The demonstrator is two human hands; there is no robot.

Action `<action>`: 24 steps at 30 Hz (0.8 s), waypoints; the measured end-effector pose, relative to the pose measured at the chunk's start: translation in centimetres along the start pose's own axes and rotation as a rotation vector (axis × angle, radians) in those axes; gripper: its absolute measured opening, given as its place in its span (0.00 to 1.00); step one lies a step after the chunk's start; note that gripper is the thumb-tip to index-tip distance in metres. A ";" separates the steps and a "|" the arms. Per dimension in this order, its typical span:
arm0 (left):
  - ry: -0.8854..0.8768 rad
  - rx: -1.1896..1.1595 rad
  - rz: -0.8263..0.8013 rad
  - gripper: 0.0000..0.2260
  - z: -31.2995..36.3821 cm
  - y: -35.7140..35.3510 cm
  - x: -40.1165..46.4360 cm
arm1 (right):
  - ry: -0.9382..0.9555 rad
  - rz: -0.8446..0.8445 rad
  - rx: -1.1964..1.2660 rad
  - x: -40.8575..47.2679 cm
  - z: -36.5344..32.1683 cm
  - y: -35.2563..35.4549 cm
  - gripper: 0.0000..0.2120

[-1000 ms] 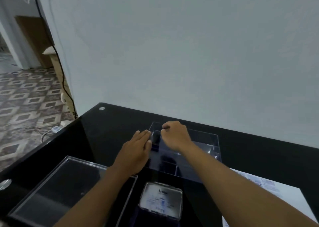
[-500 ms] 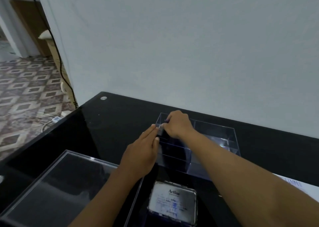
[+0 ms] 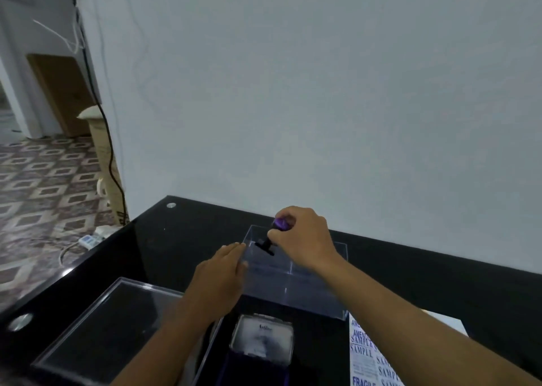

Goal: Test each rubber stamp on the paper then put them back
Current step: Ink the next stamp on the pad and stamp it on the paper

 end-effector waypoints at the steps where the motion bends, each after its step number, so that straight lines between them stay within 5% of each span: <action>1: 0.022 -0.002 -0.028 0.17 0.2 0.2 -1.2 | 0.000 -0.014 -0.009 -1.9 0.0 0.2 0.12; 11: -0.044 0.093 -0.379 0.15 4.4 -0.7 -9.9 | 0.170 -0.203 -0.307 -14.3 2.7 -2.7 0.13; 17: -0.019 0.255 -0.632 0.42 5.1 -2.7 -11.3 | 0.207 -0.225 -0.381 -15.8 3.4 -4.9 0.11; 24: -0.005 0.286 -0.675 0.37 4.8 -3.8 -11.3 | 0.232 -0.273 -0.430 -16.8 4.5 -7.7 0.08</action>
Point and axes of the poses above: each hand's wrist, its own x-axis towards the middle knuckle, its own y-axis out of the back of the hand, z = x × y, the point moved 9 cm from there along x, towards the middle knuckle, and after that the axes turned 14 degrees about -y, right-handed, at the moved point
